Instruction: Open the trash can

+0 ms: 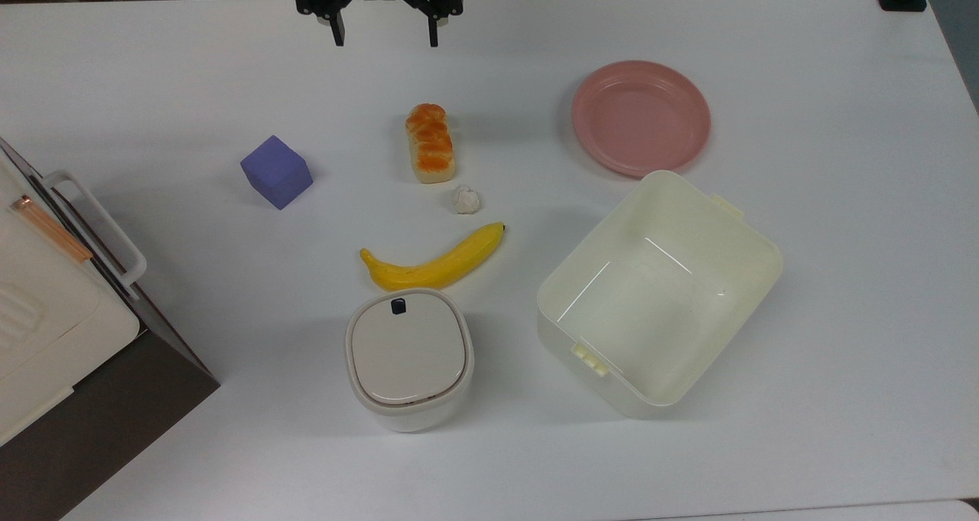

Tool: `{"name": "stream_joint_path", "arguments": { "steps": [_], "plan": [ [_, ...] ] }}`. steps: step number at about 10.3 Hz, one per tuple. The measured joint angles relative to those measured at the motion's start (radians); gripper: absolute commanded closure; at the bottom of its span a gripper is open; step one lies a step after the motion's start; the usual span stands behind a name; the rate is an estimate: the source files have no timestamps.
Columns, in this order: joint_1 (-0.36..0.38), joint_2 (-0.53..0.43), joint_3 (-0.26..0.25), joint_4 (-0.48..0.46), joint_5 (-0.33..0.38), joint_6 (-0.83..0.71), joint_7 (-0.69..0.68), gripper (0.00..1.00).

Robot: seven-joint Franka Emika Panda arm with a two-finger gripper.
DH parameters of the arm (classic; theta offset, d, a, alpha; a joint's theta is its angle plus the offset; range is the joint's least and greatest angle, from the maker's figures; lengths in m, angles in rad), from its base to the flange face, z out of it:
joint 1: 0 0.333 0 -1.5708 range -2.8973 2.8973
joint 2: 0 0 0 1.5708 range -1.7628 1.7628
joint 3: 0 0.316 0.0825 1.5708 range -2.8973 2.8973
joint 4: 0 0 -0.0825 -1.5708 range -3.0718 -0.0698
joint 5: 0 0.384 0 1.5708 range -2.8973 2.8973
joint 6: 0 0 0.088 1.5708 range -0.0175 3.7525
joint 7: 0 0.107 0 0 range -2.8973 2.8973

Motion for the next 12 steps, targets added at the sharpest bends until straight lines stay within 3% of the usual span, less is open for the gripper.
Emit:
{"name": "stream_joint_path", "arguments": {
  "steps": [10,11,12],
  "plan": [
    [0.000,0.029,0.000,0.002,-0.026,0.000,0.005,0.00],
    [0.000,0.029,0.000,0.002,-0.026,0.000,0.005,0.04],
    [0.000,0.031,0.000,0.002,-0.026,0.001,0.005,0.17]
  ]
}}
